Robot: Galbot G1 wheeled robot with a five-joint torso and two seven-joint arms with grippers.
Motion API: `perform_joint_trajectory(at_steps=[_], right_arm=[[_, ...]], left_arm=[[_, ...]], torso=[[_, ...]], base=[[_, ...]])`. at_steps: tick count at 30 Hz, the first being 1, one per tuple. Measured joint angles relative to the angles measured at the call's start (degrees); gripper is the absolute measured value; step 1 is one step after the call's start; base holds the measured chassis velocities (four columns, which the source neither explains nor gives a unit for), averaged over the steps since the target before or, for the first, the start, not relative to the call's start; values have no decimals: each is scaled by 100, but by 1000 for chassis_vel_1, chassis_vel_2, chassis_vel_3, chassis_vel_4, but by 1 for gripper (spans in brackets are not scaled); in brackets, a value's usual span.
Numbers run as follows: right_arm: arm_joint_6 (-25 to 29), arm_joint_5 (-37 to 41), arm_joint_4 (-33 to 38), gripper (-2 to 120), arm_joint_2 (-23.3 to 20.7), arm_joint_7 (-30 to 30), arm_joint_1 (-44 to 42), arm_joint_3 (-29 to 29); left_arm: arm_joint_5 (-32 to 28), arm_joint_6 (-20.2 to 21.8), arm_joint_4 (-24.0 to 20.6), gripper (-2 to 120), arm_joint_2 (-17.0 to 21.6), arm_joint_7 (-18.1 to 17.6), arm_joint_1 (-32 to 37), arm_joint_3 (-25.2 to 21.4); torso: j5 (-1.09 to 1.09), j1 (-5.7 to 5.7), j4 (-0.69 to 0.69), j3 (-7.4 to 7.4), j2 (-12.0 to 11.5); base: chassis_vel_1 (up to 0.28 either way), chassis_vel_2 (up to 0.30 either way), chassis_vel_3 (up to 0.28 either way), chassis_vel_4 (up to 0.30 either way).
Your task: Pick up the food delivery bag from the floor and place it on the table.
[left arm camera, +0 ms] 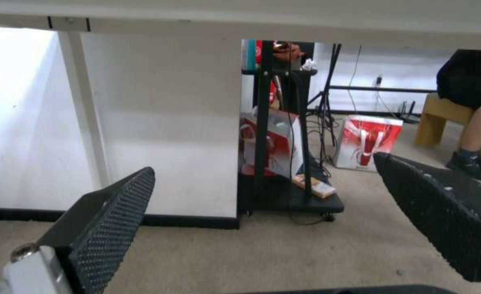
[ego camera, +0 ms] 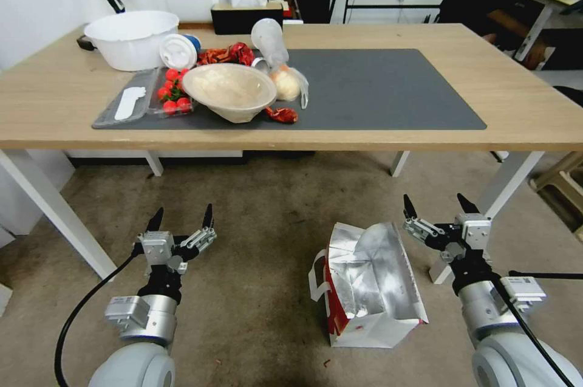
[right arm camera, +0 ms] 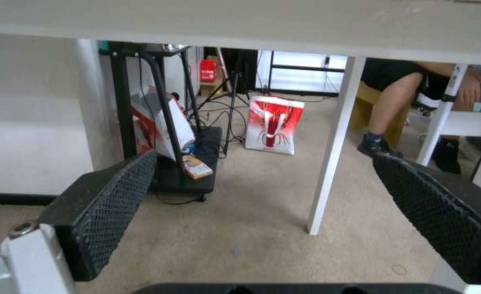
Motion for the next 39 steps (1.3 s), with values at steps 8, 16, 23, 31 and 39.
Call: perform_joint_trajectory(at_steps=[8,16,23,31,39], right_arm=[[0,-9,16,100,3,0,-9,-4],[4,-18,19,100,-5,2,-19,-4],[6,-18,19,100,-7,4,-14,-5],[23,-18,12,100,-15,9,-15,-4],[27,-18,6,100,-17,9,-13,-4]], left_arm=[[-2,-6,0,100,2,0,6,1],[-3,-8,0,100,3,0,9,11],[-2,-8,0,100,1,3,9,13],[-2,-5,0,100,11,16,0,4],[-2,-5,-2,100,1,21,9,-2]], torso=[[0,-42,0,-77,-117],[0,-103,0,-217,-318],[0,-162,0,-351,-511],[0,-228,0,-535,-761],[0,-277,0,-699,-974]], base=[[0,0,0,0],[0,0,0,0],[0,0,0,0],[0,0,0,0],[0,0,0,0]])
